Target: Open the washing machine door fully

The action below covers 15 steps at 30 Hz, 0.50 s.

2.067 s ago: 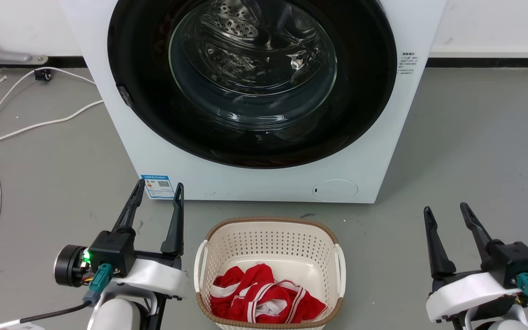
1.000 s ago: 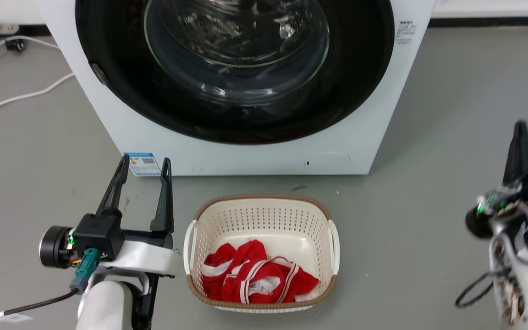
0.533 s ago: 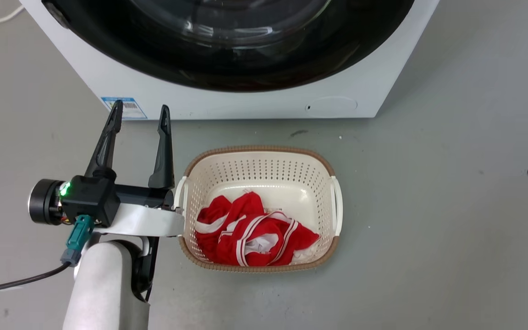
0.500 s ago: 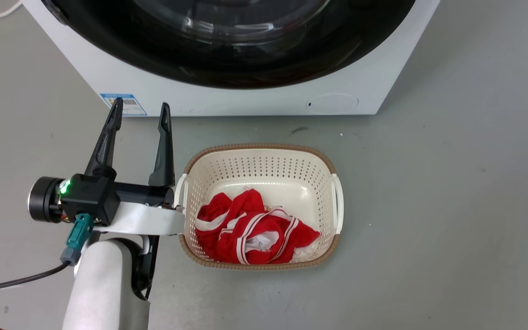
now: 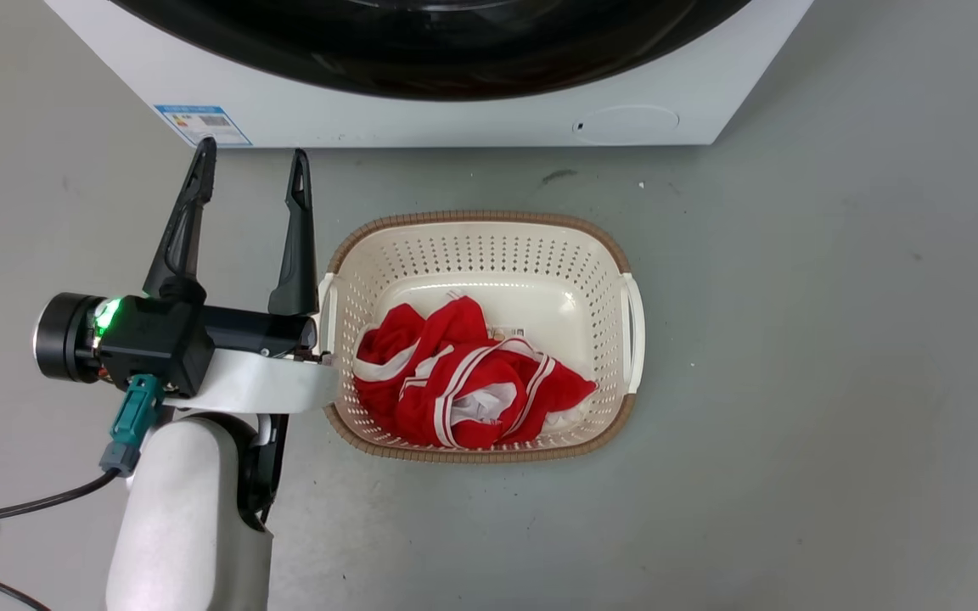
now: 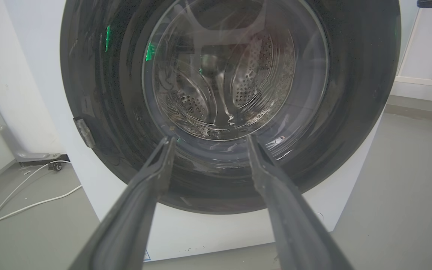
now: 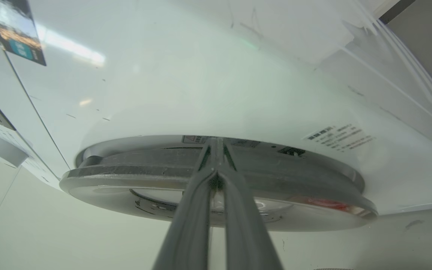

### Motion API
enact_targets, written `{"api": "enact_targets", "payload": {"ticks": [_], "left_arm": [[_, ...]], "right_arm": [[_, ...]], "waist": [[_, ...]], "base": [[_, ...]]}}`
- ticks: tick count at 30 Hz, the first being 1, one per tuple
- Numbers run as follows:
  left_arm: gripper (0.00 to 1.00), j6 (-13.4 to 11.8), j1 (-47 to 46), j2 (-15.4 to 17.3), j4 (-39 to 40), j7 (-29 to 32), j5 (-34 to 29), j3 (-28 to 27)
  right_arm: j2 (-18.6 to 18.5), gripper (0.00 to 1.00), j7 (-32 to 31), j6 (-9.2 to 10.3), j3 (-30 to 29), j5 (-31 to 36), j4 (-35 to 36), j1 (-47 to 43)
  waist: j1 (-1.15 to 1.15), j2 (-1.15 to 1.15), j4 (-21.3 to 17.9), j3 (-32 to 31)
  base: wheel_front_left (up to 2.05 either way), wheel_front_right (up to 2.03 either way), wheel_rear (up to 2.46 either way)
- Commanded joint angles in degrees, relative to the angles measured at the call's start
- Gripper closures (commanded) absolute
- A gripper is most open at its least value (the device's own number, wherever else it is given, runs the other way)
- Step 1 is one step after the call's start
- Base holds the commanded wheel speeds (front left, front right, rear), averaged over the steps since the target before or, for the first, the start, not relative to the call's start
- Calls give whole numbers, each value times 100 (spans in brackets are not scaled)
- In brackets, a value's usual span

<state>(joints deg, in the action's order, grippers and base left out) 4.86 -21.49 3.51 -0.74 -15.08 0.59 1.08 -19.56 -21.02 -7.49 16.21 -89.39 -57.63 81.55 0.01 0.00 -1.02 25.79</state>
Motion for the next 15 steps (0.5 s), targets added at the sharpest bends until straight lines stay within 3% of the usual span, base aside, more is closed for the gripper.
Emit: {"api": "enact_targets", "payload": {"ticks": [1, 15], "left_arm": [[0, -20, -126, 27, 40, -14, -19, -4], [0, -31, -430, 37, 124, -14, -4, 111]], "right_arm": [[50, 100, -146, 0, 96, 77, -77, 132], [240, 100, -458, 0, 385, 379, -557, 892]], "waist": [[-1, 0, -5, 91], [-1, 0, 95, 542]], "base": [[0, 0, 0], [0, 0, 0]]}}
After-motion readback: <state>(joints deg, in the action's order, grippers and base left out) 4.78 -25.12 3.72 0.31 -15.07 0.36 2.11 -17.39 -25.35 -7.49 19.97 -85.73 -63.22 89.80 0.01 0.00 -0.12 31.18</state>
